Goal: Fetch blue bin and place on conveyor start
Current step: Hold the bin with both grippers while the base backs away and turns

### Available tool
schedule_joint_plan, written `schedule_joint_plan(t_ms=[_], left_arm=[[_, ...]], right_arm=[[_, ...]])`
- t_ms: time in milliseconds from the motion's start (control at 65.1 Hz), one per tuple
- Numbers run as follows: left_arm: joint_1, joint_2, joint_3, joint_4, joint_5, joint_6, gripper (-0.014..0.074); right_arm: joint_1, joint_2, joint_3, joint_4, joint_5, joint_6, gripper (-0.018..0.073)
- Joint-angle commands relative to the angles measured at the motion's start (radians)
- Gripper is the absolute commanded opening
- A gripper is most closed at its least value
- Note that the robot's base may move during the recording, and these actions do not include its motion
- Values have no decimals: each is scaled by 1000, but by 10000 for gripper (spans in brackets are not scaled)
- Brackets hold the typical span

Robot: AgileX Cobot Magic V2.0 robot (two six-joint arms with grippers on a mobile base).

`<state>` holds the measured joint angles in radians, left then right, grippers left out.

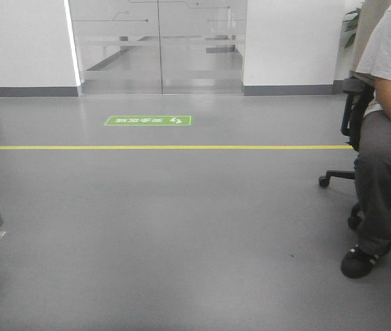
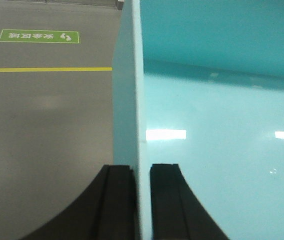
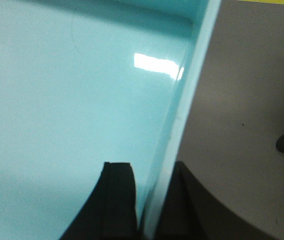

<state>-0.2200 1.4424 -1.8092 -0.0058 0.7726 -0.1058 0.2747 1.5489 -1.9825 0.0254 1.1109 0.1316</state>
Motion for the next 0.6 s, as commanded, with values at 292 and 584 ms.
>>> schedule_joint_plan(t_ms=[292, 584], left_arm=[[5, -13, -7, 24, -80, -7, -111], [5, -13, -7, 32, -80, -7, -111]], right_arm=[[-11, -13, -12, -42, -48, -35, -153], [-11, -9, -12, -42, -121, -35, -153]])
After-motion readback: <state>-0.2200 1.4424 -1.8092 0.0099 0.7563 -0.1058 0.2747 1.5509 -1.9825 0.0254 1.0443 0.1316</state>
